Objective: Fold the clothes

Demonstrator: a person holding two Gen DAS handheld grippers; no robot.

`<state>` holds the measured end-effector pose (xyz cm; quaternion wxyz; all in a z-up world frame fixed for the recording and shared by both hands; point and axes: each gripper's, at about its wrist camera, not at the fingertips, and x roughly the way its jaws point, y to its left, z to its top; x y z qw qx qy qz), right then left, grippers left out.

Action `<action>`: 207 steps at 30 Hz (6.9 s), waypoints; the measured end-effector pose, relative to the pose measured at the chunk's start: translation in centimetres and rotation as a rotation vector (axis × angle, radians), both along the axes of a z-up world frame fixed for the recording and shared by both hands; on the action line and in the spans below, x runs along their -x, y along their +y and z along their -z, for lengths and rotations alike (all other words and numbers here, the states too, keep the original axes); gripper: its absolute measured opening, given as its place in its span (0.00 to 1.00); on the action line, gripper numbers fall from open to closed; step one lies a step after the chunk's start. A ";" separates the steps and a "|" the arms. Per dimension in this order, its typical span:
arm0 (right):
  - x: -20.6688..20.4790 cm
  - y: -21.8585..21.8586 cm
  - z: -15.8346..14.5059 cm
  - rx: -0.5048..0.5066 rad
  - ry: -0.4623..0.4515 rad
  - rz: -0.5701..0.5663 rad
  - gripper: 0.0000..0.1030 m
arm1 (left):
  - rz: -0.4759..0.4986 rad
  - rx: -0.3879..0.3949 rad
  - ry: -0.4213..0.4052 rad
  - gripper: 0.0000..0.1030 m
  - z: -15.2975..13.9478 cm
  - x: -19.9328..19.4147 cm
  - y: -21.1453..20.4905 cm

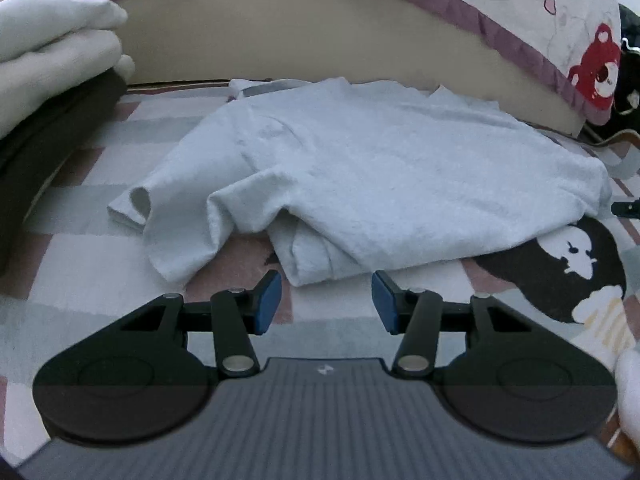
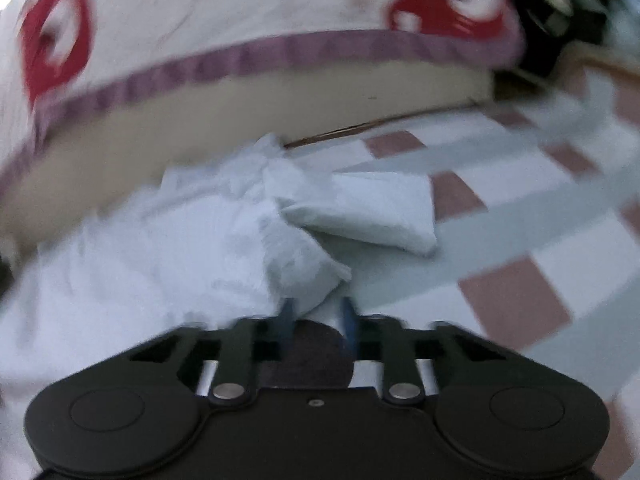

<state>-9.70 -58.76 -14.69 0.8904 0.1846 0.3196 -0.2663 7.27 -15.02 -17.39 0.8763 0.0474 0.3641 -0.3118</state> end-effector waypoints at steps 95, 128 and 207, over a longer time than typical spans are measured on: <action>11.6 6.9 -5.7 -0.117 -0.043 0.033 0.09 | -0.325 -0.021 0.184 0.11 -8.5 5.8 1.9; 16.3 -1.6 3.8 -0.853 -0.305 0.349 0.68 | -0.211 -0.201 0.102 0.57 -5.8 6.9 -5.5; -12.0 -2.3 2.2 0.009 0.198 0.040 0.55 | 0.335 -0.518 -0.192 0.05 -0.1 -15.6 -6.4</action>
